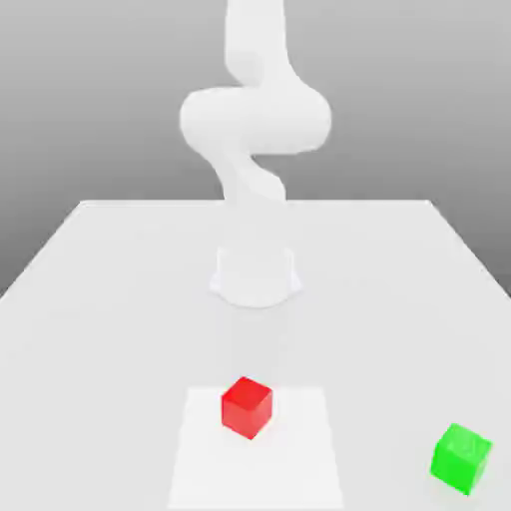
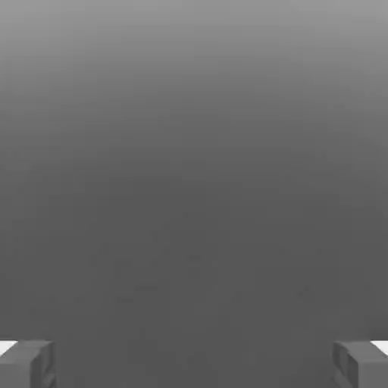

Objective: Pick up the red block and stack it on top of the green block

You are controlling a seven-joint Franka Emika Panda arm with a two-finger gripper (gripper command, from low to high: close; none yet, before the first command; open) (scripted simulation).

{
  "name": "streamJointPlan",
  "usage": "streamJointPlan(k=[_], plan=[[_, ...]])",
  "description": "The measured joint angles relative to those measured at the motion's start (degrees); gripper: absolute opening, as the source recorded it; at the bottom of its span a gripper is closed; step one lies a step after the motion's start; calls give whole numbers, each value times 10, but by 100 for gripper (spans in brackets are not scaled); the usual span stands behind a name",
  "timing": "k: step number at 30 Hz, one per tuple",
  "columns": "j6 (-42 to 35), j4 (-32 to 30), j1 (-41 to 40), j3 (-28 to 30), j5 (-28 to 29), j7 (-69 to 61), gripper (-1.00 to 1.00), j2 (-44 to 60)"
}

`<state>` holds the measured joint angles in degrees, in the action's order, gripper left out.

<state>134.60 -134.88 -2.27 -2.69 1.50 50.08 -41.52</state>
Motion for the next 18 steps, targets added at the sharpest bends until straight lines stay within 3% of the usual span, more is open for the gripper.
streamJointPlan(k=[12, 15, 18], plan=[[154, -166, -99, -82, 55, 216, 0, 252], [200, -212, -109, -83, 45, 258, 0, 321], [242, -255, -108, -84, 2, 273, 0, 377]])
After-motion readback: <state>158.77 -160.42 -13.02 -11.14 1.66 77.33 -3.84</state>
